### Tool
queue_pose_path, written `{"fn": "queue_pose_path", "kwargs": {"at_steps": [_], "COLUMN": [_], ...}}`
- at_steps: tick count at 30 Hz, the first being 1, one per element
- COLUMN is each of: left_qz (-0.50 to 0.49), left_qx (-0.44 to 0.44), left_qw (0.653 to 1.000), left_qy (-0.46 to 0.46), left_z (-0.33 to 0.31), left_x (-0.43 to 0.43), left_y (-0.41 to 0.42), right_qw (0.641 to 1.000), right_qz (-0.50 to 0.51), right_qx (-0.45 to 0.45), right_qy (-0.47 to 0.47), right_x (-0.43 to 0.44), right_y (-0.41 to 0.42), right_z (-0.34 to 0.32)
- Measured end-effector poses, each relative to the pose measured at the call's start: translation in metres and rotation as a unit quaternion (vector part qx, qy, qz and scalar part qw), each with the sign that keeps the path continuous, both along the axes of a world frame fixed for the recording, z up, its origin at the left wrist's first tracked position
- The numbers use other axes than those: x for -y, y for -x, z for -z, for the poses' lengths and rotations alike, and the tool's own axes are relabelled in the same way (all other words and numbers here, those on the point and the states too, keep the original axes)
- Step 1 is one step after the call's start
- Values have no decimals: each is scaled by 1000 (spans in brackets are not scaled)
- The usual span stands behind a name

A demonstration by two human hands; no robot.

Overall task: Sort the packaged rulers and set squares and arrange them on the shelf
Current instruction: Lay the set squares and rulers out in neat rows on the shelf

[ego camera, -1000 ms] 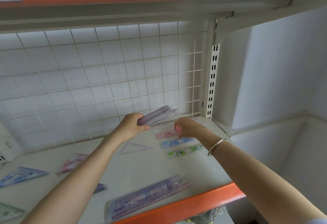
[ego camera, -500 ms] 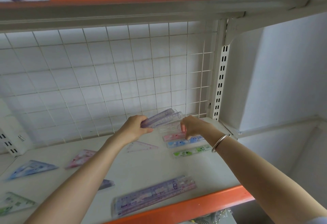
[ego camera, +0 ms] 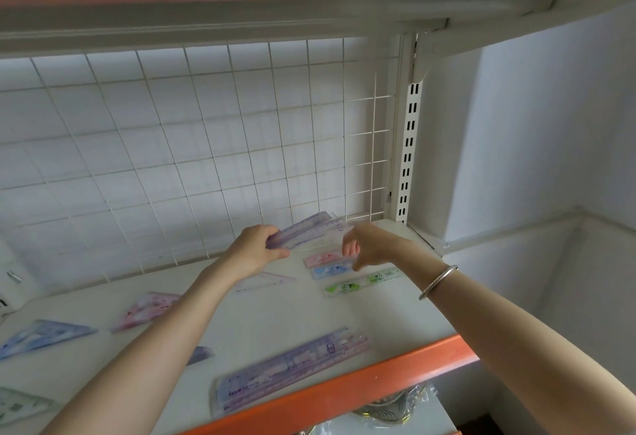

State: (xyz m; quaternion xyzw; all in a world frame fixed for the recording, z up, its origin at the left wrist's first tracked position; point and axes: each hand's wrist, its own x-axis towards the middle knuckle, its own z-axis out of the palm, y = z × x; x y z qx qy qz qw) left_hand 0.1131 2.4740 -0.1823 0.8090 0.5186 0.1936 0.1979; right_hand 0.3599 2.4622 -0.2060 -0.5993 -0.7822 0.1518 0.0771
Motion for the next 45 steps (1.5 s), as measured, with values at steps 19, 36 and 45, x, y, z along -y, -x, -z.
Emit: {"fn": "queue_pose_path", "kwargs": {"at_steps": [19,36,45], "left_qz": [2,10,19], "left_qx": [-8,-16,-10], "left_qw": [1000,1000,1000], "left_qy": [-4,-6,-8], "left_z": [11,9,11], "left_x": [8,26,32], "left_y": [9,1,1], "right_qw": [1000,1000,1000], "right_qz": [-5,6,-4], "right_qx": [18,19,17], "right_qy": [-2,6,8], "right_x": [15,49,60], "right_y": [6,-2,1], "right_z": [3,2,2]}}
